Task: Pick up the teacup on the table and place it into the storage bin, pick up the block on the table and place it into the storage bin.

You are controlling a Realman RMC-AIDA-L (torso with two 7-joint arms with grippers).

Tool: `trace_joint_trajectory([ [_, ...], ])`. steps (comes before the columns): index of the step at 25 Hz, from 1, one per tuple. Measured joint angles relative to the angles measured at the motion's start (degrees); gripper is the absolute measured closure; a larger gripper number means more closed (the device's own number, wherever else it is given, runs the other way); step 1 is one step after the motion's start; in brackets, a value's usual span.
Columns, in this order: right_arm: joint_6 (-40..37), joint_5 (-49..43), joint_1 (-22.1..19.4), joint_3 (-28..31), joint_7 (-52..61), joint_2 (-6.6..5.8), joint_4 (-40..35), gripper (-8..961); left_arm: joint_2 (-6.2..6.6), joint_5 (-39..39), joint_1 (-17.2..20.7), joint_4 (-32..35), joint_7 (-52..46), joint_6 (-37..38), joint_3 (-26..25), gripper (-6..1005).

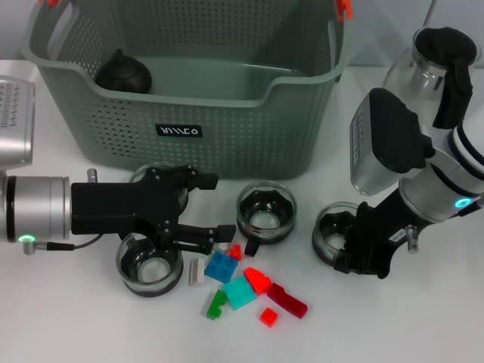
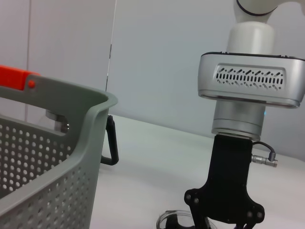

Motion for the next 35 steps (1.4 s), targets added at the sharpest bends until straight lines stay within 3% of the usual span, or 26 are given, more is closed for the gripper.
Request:
trace_joint_trajectory([
  [10,-6.0,0.1,-1.2,1.6,1.5,-0.03,-6.2,887,0.0,0.0,0.1,0.0,0.0,0.3,0.0,76],
  [15,-15.4,0.6,-2.9,5.1,3.4,0.0,-15.3,888,0.06,0.0,0.1,0.0,0.0,0.3,0.0,77],
  [22,-28.6,9.0,-4.0,10.6,8.0,-0.28,-30.8,890,0.09,-0.1,0.2,0.1,0.0,0.4,-0.1,77],
  [23,-29.5,11.1,-3.6,11.2,9.5,-0.44,-34.6,890,0.12,-0.2,0.2,0.2,0.0,0.4,-0.1,77],
  [29,-29.7,16.5,-1.0,13.1,11.1,-0.87,-40.9,891,0.33,-0.8,0.2,0.4,0.0,0.4,-0.6,78],
  [35,-26.0,17.7,4.5,20.0,8.7,-0.27,-41.8,890,0.43,-1.0,0.2,0.4,0.0,0.4,-1.0,78],
])
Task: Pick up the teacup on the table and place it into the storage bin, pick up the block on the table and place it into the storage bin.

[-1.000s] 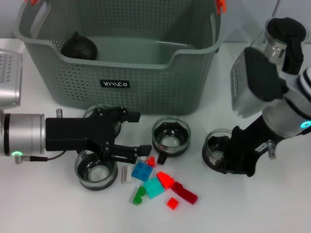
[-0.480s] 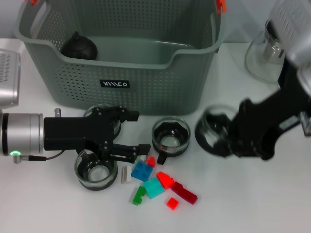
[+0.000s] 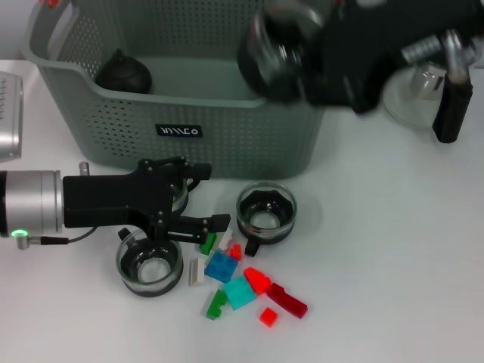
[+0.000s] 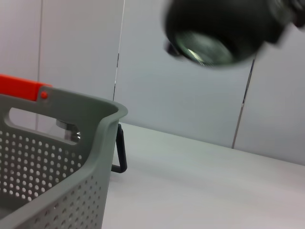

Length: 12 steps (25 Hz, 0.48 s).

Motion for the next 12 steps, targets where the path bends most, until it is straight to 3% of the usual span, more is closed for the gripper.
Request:
trace_joint_trajectory([
  [6,11.8,-0.8,2.2,-0.4,-1.7,-0.55,3.5,891,0.01,0.0,-0.2,0.1,0.0,0.0,0.0,79],
  [12,28.0,-1.6,6.6,-0.6,-7.8,-1.55,22.4,890,0.01,0.0,-0.1,0.1,0.0,-0.6,0.0,80],
])
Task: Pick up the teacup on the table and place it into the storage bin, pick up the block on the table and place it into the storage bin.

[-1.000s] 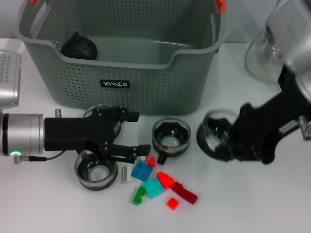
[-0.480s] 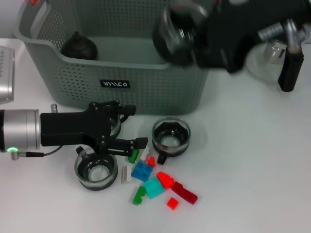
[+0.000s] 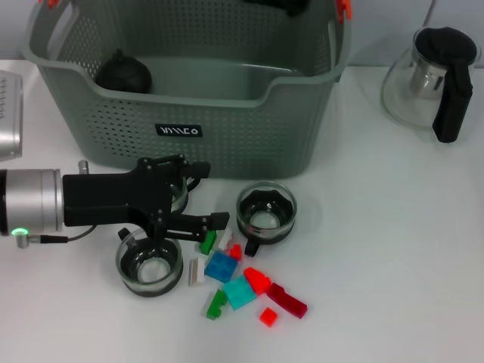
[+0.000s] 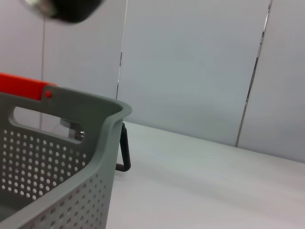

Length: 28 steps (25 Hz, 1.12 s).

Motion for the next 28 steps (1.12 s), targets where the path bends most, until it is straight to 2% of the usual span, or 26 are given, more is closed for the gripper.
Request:
trace_joint_trajectory([
  [5,12.9,0.0,4.3,-0.1,-7.1,-0.24,16.3,891,0.0,0.0,0.0,0.0,0.0,0.0,-0.4,80],
  [10,24.1,0.2,6.2,-0.7,-11.4,0.93,25.2,891,0.0,0.0,0.1,0.0,0.0,0.0,-0.6,81],
  [17,32.9,0.4,7.9,-3.5,-12.8,1.79,31.9,890,0.0,0.0,0.2,-0.1,0.1,0.1,-0.6,81],
  [27,33.4,0.5,7.5,-3.8,-11.5,1.85,33.5,890,0.0,0.0,0.5,-0.2,0.6,0.0,-0.6,82],
  [28,33.5,0.5,7.4,-3.8,-11.4,1.85,33.6,828,0.0,0.0,0.5,-0.2,0.6,0.0,-0.6,82],
])
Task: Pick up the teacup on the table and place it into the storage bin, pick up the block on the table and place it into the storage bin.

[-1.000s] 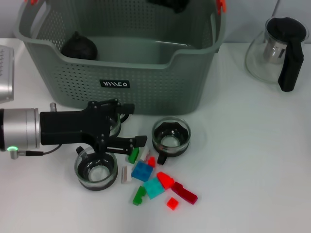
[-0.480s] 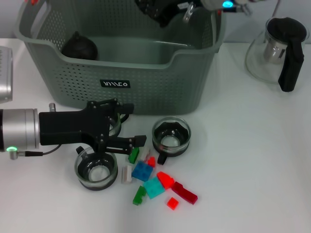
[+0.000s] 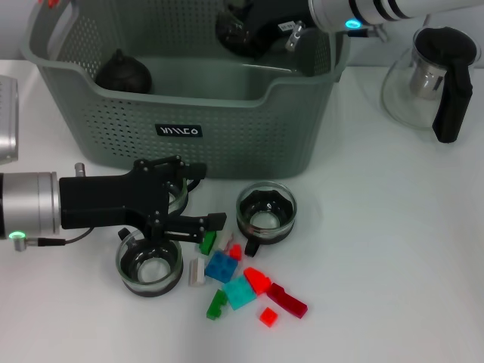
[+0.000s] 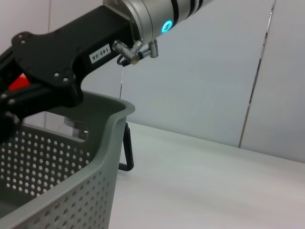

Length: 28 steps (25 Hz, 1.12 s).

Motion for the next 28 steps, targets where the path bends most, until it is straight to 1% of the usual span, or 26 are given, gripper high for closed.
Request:
trace_joint_trajectory([
  [1,0.1,0.0,-0.1,0.0,0.0,-0.01,0.1,766,0.0,0.0,0.0,0.0,0.0,0.0,0.0,82],
  [7,0.6,0.0,-1.2,0.0,0.0,-0.11,0.2,536,-0.03,0.0,0.2,-0.1,0.1,0.0,0.0,83],
  [11,0.6,0.0,-1.7,0.0,0.0,-0.19,-0.3,499,-0.08,0.0,0.2,-0.1,0.1,0.0,0.0,83],
  [13,0.4,0.0,-2.6,0.3,0.0,-0.2,-2.1,480,-0.09,0.0,0.3,-0.1,0.1,0.0,0.0,84],
  [15,-0.4,1.1,-4.4,0.4,0.2,-0.07,-6.3,462,-0.08,0.0,0.3,-0.2,0.1,0.1,-0.1,84],
  [18,-4.0,5.7,-8.0,0.4,0.9,-0.11,-14.4,434,-0.01,0.2,0.4,-0.1,0.0,0.3,-0.9,84],
  [21,-11.2,11.9,-13.0,0.5,1.8,-0.52,-23.8,408,0.14,0.5,0.5,0.0,0.0,0.6,-1.7,84],
  [23,-16.9,14.3,-16.5,0.5,2.7,-0.59,-30.3,391,0.17,0.5,0.7,0.2,0.0,0.6,-1.7,85],
  [26,-25.2,14.5,-21.6,-0.4,4.4,-0.3,-38.2,357,0.18,0.5,1.0,0.3,0.2,0.5,-1.7,85],
  [28,-30.7,14.4,-24.3,-1.4,5.2,-0.32,-41.5,335,0.18,0.5,1.0,0.3,0.3,0.5,-1.7,85],
])
